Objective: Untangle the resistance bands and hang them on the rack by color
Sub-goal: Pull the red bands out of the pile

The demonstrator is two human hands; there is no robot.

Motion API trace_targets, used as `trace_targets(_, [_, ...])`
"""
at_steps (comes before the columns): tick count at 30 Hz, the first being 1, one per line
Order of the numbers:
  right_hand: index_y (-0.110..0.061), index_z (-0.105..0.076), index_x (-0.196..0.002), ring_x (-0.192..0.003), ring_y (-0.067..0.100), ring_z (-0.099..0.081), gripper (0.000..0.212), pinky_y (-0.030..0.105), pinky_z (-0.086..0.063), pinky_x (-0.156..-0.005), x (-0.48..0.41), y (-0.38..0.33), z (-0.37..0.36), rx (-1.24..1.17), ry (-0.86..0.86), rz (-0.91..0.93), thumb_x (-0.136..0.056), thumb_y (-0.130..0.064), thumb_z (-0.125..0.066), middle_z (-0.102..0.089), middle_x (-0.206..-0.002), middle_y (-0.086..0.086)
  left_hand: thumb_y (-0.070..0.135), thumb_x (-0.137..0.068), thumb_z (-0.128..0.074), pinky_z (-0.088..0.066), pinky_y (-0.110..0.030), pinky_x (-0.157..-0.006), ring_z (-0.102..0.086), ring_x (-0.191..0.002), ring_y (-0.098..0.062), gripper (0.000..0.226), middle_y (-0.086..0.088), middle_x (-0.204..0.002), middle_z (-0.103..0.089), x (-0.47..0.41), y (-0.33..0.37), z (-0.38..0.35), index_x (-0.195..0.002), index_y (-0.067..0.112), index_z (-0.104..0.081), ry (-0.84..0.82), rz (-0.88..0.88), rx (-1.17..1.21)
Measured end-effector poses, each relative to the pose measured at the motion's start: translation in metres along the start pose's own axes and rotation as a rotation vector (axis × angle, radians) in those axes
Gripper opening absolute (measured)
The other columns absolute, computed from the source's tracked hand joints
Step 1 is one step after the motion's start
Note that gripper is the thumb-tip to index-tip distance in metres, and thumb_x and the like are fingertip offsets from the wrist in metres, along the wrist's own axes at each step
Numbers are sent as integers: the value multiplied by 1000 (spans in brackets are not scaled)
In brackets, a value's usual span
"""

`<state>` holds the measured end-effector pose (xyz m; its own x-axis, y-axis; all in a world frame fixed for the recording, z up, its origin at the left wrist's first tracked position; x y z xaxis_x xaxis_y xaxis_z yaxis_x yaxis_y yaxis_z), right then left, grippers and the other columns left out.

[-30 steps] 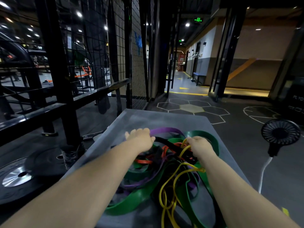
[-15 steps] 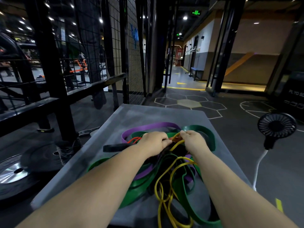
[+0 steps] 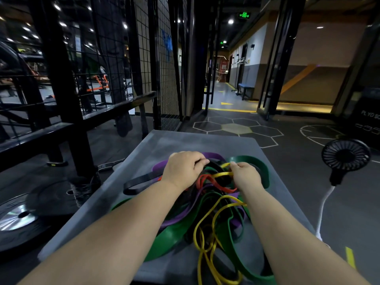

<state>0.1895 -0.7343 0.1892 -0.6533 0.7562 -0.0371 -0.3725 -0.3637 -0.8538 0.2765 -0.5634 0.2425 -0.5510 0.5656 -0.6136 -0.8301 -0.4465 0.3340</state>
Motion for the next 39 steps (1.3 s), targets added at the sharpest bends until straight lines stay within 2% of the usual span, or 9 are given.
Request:
trace_targets(4, [-11,-66,-86,-73,27,-56,34,35,-44,-74,-4,10,12,-23,23,-55,-100,-31,-44,-65,-77,8,44,-95,-51,-49,-32,-75,-64,-87,-16,27,5,-90,-72,-1,-25,9,-99,25,-71,24,229,34])
trace_targets(8, [-10,-55,-69,-55,21,-43,41,33,-34,-59,-2,16,21,-144,54,-118,-102,-30,-42,-54,-60,4,44,-97,-47,-46,-30,-68,-62,-87,-20,26,4,-97,-70,-4,-56,19,-104,28,-67,20,479,-45])
trace_targets(12, [-11,-54,-76,-44,15,-32,36,28,-25,-47,11,8,14,-445,-36,-190,-103,-31,-40,-47,-60,3,36,-102,-38,-44,-38,-98,-48,-126,-28,42,-6,-140,-52,1,-64,-11,-141,22,-45,-277,541,-104])
trace_targets(15, [-13,-53,-82,-32,8,-29,29,21,-24,-38,32,-3,8,-614,-106,-241,-103,-23,-36,-44,-58,-1,41,-100,-41,-38,-34,-104,-46,-131,-26,46,-6,-143,-50,9,-36,-18,-142,22,-44,-267,490,105])
trace_targets(19, [-16,-47,-76,-30,7,-26,32,15,-22,-34,59,-19,6,-848,-191,-282,-103,-23,-34,-39,-49,-4,44,-97,-48,-38,-14,-86,-55,-112,-12,40,5,-118,-61,44,30,-39,-125,18,-59,-430,355,459])
trace_targets(25, [-20,-45,-73,-31,7,-24,33,15,-18,-36,95,-27,24,-960,-230,-305,-103,-26,-33,-38,-45,-6,58,-82,-43,-35,-40,-111,-56,-114,-19,56,-14,-124,-63,111,69,-84,-120,20,-60,-718,303,729])
trace_targets(30, [-19,-42,-73,-33,8,-26,33,14,-21,-34,121,-7,42,-943,-124,-329,-104,-21,-30,-39,-53,-3,71,-89,-20,-50,-28,-77,-62,-66,-12,64,2,-67,-65,152,93,-74,-80,32,-71,-836,332,794])
trace_targets(35, [-16,-48,-78,-44,14,-41,32,22,-33,-39,137,28,44,-764,-2,-345,-104,-30,-35,-49,-62,2,68,-92,-32,-45,-26,-78,-61,-89,-17,59,-5,-98,-67,177,82,-43,-115,21,-61,-646,424,700])
trace_targets(39, [-13,-49,-82,-53,19,-52,31,27,-40,-49,158,49,26,-754,-32,-374,-105,-30,-36,-52,-64,5,30,-101,-45,-25,-22,-46,-33,-45,-7,14,6,-57,-38,204,88,-24,-94,19,-44,-666,392,870])
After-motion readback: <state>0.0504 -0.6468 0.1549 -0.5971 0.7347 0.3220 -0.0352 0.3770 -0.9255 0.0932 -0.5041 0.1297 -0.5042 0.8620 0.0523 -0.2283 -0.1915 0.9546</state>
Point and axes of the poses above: each hand's wrist, its own x-axis away from the middle knuckle, its own z-axis out of the back of the hand, y = z × x, the point moved 8 cm from there along -x, towards the middle knuckle
